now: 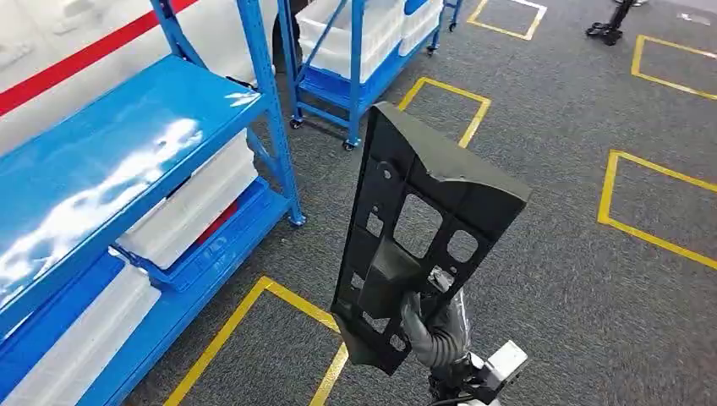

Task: Take the parts from the cabinet and place them on the table.

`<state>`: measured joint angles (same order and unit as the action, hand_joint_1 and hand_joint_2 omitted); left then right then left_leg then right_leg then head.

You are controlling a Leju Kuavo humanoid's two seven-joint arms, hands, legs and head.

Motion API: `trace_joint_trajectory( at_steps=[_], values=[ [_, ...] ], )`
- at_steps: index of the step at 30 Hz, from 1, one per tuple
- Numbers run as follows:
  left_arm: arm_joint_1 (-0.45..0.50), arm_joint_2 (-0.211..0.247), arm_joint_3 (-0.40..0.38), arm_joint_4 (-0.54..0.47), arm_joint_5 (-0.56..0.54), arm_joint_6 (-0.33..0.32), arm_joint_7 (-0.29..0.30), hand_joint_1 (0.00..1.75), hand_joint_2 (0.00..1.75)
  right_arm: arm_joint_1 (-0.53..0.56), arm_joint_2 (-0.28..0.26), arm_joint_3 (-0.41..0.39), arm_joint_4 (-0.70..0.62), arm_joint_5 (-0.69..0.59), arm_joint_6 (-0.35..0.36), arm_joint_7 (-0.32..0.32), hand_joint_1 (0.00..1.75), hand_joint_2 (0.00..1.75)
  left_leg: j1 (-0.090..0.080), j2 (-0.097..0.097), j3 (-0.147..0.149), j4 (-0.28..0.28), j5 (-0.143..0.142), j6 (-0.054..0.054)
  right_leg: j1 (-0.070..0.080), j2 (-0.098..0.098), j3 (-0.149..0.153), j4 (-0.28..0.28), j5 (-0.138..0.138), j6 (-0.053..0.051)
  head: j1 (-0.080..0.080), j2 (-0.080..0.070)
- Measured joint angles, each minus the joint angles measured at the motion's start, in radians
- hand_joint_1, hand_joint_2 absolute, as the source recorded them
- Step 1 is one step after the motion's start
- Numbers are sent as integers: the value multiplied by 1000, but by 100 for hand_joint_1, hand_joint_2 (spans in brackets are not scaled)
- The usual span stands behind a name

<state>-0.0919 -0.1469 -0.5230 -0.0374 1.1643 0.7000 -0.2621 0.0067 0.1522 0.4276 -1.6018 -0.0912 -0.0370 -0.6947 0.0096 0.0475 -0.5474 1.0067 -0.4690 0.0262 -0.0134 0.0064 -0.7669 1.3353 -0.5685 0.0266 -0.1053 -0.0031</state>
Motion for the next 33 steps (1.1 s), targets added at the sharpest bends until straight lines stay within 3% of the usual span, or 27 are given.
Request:
trace_joint_trajectory(
  at_steps=[1, 3, 4, 5, 8, 9, 10, 11, 12, 13, 14, 15, 16, 18, 19, 20, 22, 24, 25, 26, 27, 28, 29, 30, 31, 32, 33],
  values=[
    [0, 0, -1, 0, 4, 0, -2, 0, 0, 2, -2, 0, 0, 0, -3, 0, 175, 175, -1, 14, 0, 0, -1, -1, 0, -3, 18, -32, 26, 0, 0, 0],
    [-2, -3, -3, 0, 8, 0, -7, 0, 0, 3, -4, 0, -1, 0, -10, 0, 175, 175, -1, 41, 4, 0, -4, -4, 1, -27, 120, -210, 105, -7, 0, 0],
    [-2, -5, -5, 0, 9, 0, -11, 0, 0, 3, -5, 0, -3, 0, -16, 0, 175, 175, -3, 51, 9, 0, -6, -7, 7, -78, 174, -299, 124, -16, 0, 0],
    [-1, -6, -7, 0, 12, 0, -15, 0, 0, 3, -6, 0, -7, 0, -21, 0, 175, 175, -10, 60, 9, 1, -10, -14, 19, -97, 177, -314, 113, -22, 0, 0],
    [0, -8, -8, -2, 18, 0, -28, 0, 0, 10, -11, -2, -16, 0, -33, 0, 175, 175, -8, 90, 17, -3, -13, -28, 22, -57, 170, -316, 116, -34, 0, 0],
    [-1, -9, -10, -7, 19, 0, -35, 0, 0, 18, -15, -5, -24, -1, -36, 0, 175, 175, -11, 98, 22, -3, -17, -35, 17, -41, 176, -328, 122, -42, 0, 0],
    [2, -8, -10, -10, 21, 0, -38, 0, 0, 27, -16, -5, -27, -1, -37, 0, 175, 175, -3, 43, 19, 15, -30, -42, 9, -32, 181, -333, 128, -46, 0, 0],
    [7, -8, -10, -14, 20, 0, -45, 0, 0, 28, -21, -7, -33, -2, -39, -1, 175, 175, -1, -11, 3, 56, -63, -42, 6, -21, 181, -335, 130, -54, 0, 0],
    [12, -7, -10, -18, 21, 0, -47, 0, 0, 28, -21, -8, -35, -5, -41, -1, 175, 175, 0, -32, -29, 128, -107, -42, 6, -10, 180, -335, 130, -57, 0, 0],
    [15, -5, -11, -23, 21, 0, -48, 0, 0, 32, -23, -10, -39, -9, -41, -1, 175, 175, 0, -40, -67, 213, -148, -43, 7, 4, 178, -334, 130, -57, 0, 0],
    [18, -3, -11, -29, 21, 0, -49, 0, 0, 40, -25, -16, -44, -13, -41, -1, 175, 175, 0, -40, -103, 288, -175, -44, 8, 19, 177, -334, 131, -57, 0, 0],
    [22, -3, -13, -34, 21, 0, -49, 0, 0, 47, -27, -22, -46, -15, -41, -1, 175, 175, 1, -40, -120, 322, -175, -45, 8, 36, 178, -333, 131, -57, 0, 0],
    [23, -2, -14, -40, 20, 0, -49, 0, 0, 53, -29, -29, -49, -15, -41, -1, 175, 175, 1, -41, -113, 301, -148, -44, 8, 52, 179, -331, 131, -57, 0, 0],
    [25, -1, -15, -50, 20, 0, -48, 0, 0, 63, -33, -41, -61, -15, -40, -1, 175, 175, 5, -54, -47, 148, -52, -41, 6, 86, 181, -325, 129, -54, 0, 0],
    [28, 0, -16, -53, 20, 0, -48, 0, 0, 67, -33, -49, -68, -15, -40, -1, 175, 175, 10, -101, -6, 50, -5, -41, 4, 102, 180, -319, 126, -48, 0, 0],
    [31, 2, -16, -55, 20, 0, -48, 0, 0, 67, -34, -57, -75, -16, -40, -1, 175, 175, 12, -151, 1, 29, -21, -41, 9, 112, 174, -312, 124, -41, 0, 0],
    [31, 2, -18, -63, 20, -2, -52, 0, 0, 74, -35, -70, -90, -18, -39, 0, 175, 175, 9, -134, 3, 22, -21, -35, 2, 136, 160, -308, 128, -26, 0, 0],
    [30, 3, -21, -73, 20, -9, -56, 0, 0, 92, -39, -90, -110, -18, -39, -1, 175, 175, 4, -108, 5, 16, -14, -19, -2, 162, 155, -313, 135, -10, 0, 0],
    [30, 3, -22, -77, 20, -12, -56, 0, 0, 98, -43, -99, -118, -20, -37, -1, 175, 175, 10, -88, 9, 7, -8, -10, -6, 142, 152, -304, 129, -9, 0, 0],
    [32, 4, -23, -79, 20, -13, -57, 0, 0, 101, -45, -105, -125, -21, -35, -1, 175, 175, 8, -79, 10, 1, -5, -5, 4, 78, 138, -276, 107, -8, 0, 0],
    [35, 4, -23, -80, 20, -15, -58, 0, 0, 100, -49, -110, -130, -21, -34, -1, 175, 175, 5, -62, 9, -1, -5, 1, 5, 35, 104, -212, 68, -4, 0, 0],
    [37, 4, -23, -81, 21, -18, -58, 0, 0, 101, -51, -112, -134, -24, -32, -1, 175, 175, 1, -45, 8, 0, -5, 2, 3, 13, 60, -124, 27, -1, 0, 0],
    [39, 5, -23, -81, 21, -20, -61, 0, 0, 105, -51, -117, -137, -26, -30, -1, 175, 175, -2, -26, 8, 0, -7, 4, 1, 2, 19, -39, -6, 0, 0, 0],
    [40, 5, -23, -82, 21, -21, -61, 0, 0, 110, -52, -122, -138, -27, -25, -1, 175, 175, -4, -12, 7, 0, -8, 5, 0, -1, -1, 4, -14, 0, 0, 0],
    [40, 6, -23, -82, 21, -22, -61, 0, 0, 115, -54, -126, -139, -27, -22, -1, 175, 175, -6, 4, 8, 0, -9, 5, 0, -3, 1, 3, -2, -1, 0, 0],
    [39, 6, -24, -83, 20, -24, -62, 0, 0, 118, -58, -131, -139, -27, -19, -1, 175, 175, -7, 17, 9, 0, -11, 5, 1, -5, 26, -46, 29, -3, 0, 0],
    [39, 6, -24, -86, 20, -25, -63, 0, 0, 119, -60, -137, -140, -28, -17, 0, 175, 175, -9, 31, 11, 0, -13, 4, 3, -12, 78, -139, 74, -9, 0, 0]
  ],
)
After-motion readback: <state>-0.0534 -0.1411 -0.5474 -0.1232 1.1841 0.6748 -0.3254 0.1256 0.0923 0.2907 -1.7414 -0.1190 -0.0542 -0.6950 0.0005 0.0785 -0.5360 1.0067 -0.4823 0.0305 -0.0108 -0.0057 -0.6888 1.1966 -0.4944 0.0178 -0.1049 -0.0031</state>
